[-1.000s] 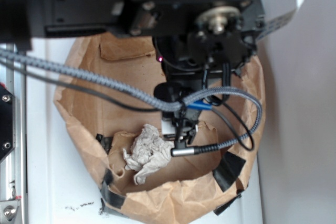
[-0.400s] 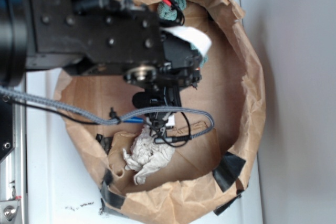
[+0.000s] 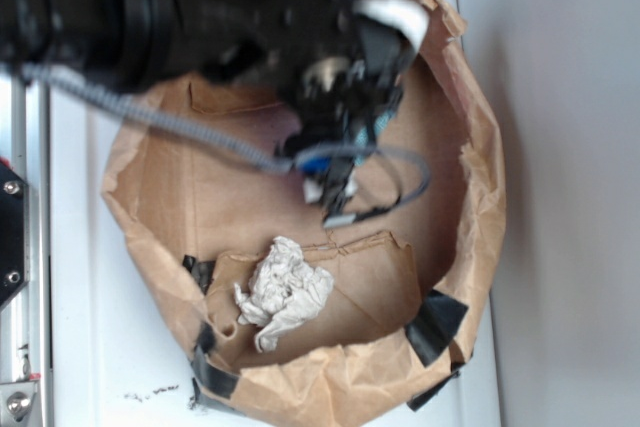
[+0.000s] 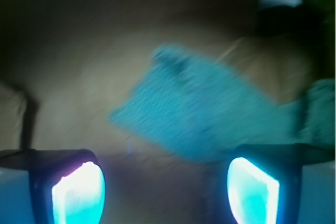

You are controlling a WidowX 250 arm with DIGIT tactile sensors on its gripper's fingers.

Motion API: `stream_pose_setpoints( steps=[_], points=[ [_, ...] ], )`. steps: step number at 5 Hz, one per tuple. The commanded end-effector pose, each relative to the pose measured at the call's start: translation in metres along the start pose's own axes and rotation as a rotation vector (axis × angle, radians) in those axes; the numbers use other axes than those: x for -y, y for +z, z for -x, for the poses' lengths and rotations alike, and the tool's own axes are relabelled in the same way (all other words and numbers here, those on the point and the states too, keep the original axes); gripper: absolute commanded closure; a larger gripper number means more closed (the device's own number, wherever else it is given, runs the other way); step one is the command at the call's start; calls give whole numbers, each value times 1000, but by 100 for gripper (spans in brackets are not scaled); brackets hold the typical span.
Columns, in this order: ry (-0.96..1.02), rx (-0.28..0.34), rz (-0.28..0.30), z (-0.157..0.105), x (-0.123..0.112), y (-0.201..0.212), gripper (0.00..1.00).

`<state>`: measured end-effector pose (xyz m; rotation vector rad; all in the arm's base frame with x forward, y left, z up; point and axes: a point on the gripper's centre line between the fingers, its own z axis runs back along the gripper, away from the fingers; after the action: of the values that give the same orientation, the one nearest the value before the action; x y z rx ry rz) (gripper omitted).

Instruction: Grab the blue cloth.

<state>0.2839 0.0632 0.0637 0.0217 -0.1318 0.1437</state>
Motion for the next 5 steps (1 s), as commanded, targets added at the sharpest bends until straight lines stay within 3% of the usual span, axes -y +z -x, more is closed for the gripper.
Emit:
stream_pose_setpoints(
  steps=[1, 3, 5],
  points=[
    [158, 75, -135, -4, -15, 31, 0],
    [60, 89, -118, -5, 9, 28, 0],
    [-46, 16, -127, 11, 29, -1, 0]
  ],
)
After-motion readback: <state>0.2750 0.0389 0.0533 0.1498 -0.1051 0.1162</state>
